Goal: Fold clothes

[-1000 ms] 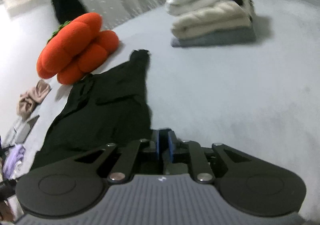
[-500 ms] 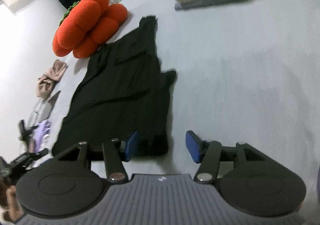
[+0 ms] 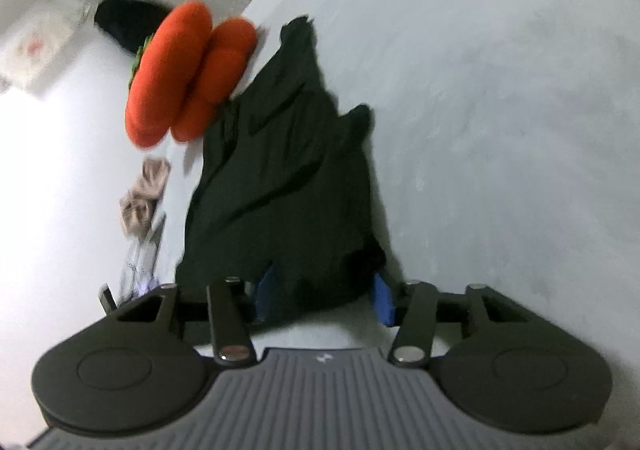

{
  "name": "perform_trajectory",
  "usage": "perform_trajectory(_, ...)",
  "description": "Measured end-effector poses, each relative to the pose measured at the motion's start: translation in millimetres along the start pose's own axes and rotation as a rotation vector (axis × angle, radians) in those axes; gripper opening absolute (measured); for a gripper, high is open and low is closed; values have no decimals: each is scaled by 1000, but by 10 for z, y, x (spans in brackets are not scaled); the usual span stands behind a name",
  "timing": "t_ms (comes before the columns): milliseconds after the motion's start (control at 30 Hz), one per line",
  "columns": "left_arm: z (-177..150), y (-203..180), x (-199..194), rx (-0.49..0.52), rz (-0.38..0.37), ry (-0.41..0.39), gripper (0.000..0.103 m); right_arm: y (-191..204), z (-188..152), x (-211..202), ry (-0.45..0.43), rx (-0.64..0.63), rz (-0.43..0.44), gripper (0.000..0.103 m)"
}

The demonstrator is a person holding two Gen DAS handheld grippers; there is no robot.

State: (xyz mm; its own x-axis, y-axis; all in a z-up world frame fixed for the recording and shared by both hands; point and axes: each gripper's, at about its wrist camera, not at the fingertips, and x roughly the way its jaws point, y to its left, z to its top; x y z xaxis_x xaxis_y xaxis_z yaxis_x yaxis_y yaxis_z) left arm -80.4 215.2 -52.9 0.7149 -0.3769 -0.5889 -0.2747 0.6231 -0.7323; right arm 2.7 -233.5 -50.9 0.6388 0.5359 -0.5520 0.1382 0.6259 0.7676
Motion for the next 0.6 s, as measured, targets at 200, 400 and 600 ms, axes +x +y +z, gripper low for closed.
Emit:
perform_trajectory(200,19,-136,133,117,51,9,7,-165,27,13,-12,89,20,9)
perform_trajectory(400,155,44,120,5,-59,22,3,-134,49,-59,-19,148,76,8)
perform_trajectory(600,311,-23,3,-39,-206,-32,3,66,137,-148,-67,123,147,8)
